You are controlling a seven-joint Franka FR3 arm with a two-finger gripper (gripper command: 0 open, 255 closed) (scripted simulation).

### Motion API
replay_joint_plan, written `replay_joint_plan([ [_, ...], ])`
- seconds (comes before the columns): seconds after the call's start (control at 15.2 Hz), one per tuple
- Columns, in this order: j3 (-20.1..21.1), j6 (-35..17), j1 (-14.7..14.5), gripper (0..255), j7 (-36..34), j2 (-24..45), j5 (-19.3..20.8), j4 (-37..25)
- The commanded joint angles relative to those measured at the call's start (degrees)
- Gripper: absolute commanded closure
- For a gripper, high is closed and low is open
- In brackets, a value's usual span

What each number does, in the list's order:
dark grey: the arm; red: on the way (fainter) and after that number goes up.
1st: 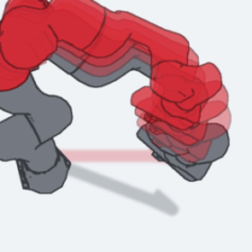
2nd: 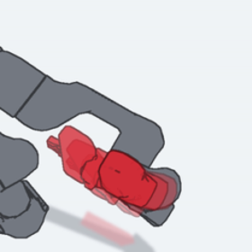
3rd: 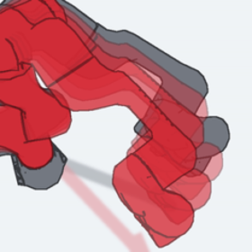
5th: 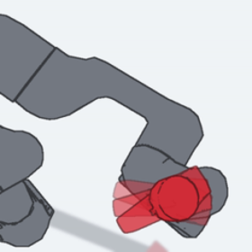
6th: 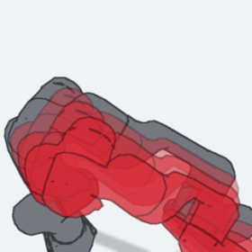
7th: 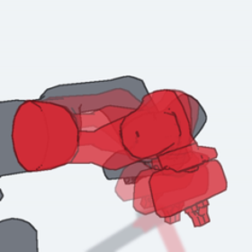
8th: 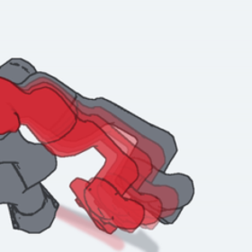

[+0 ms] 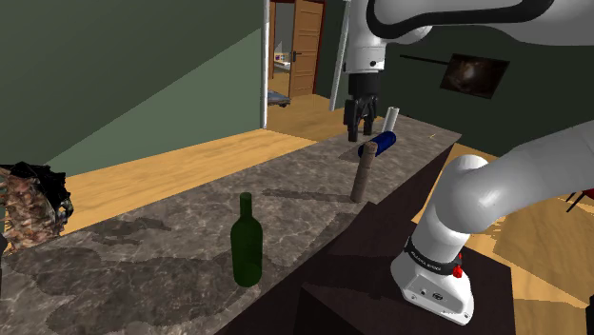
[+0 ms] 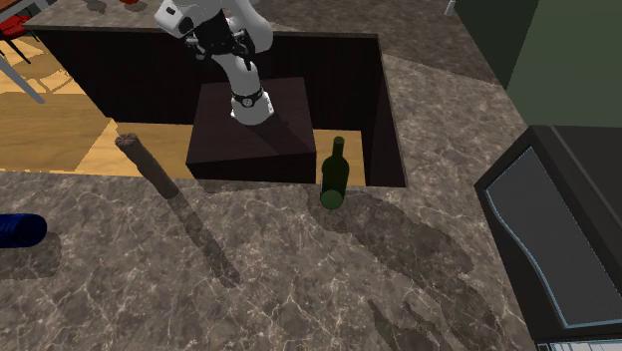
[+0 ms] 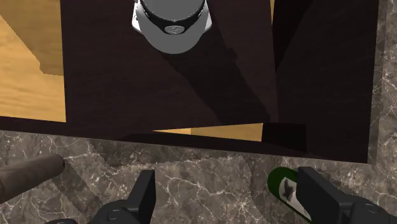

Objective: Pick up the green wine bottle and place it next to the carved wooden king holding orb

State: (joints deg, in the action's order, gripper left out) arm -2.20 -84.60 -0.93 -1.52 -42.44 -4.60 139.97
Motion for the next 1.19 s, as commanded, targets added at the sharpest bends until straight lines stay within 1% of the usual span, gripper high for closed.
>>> replay_joint_plan([
  [0.0,0.0,0.0,0.0,0,0.0,0.0,0.0,0.0],
  [0.33,5.7,-7.8,-2.4,0,-5.3,4.6,-3.6,0.6],
  [0.59,10.2,-14.0,-4.1,0,-9.5,9.7,-5.6,-0.3],
  [0.86,14.5,-20.0,-5.3,0,-13.8,15.8,-6.4,-2.5],
  [1.12,18.6,-25.4,-6.1,0,-18.5,22.8,-5.8,-5.9],
])
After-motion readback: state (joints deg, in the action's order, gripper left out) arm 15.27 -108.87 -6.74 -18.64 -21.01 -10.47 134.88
